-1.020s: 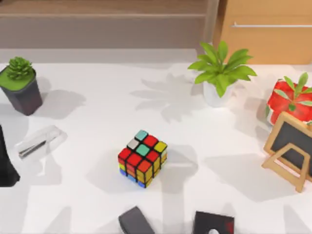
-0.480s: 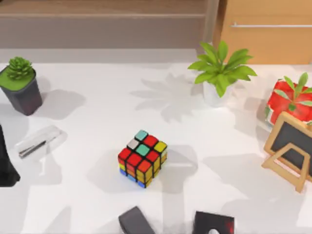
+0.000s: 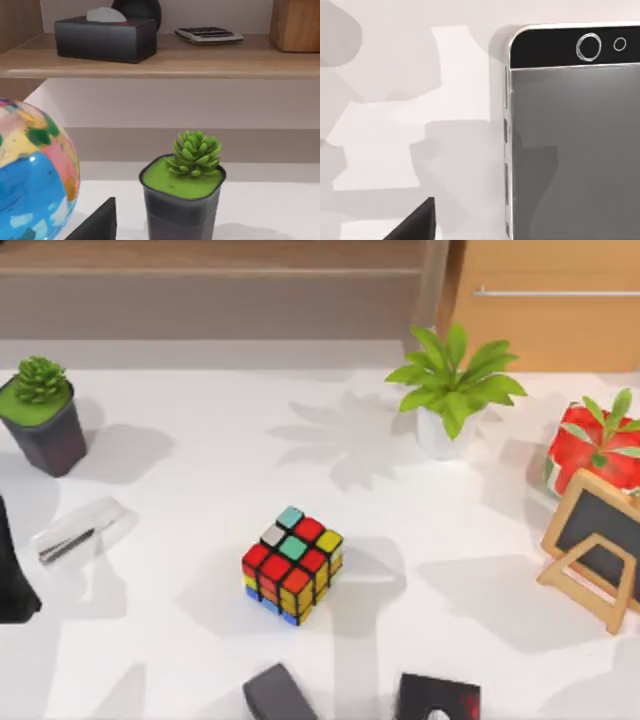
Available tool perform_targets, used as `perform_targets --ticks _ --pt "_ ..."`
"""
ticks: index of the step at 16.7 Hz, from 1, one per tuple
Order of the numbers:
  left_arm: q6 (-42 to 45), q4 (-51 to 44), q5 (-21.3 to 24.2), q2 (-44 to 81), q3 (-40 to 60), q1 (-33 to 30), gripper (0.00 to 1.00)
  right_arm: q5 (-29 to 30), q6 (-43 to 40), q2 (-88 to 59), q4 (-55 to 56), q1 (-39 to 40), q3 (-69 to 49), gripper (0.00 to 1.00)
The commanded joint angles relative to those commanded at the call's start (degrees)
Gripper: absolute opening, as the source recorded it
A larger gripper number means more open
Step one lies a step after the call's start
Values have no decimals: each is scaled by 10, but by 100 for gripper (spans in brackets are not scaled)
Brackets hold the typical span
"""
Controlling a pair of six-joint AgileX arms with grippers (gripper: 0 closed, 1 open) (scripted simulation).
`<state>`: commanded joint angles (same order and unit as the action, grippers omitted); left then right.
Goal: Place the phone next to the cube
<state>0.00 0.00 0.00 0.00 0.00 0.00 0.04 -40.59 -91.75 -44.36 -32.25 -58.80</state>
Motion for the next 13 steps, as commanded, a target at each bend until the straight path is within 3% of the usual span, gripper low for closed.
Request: perform_targets --ticks 5,13 --pt "0 0 0 0 0 0 100 0 -61 -136 -67 -49 -89 100" --pt "0 0 0 0 0 0 100 0 -66 -155 -63 -53 -91 100"
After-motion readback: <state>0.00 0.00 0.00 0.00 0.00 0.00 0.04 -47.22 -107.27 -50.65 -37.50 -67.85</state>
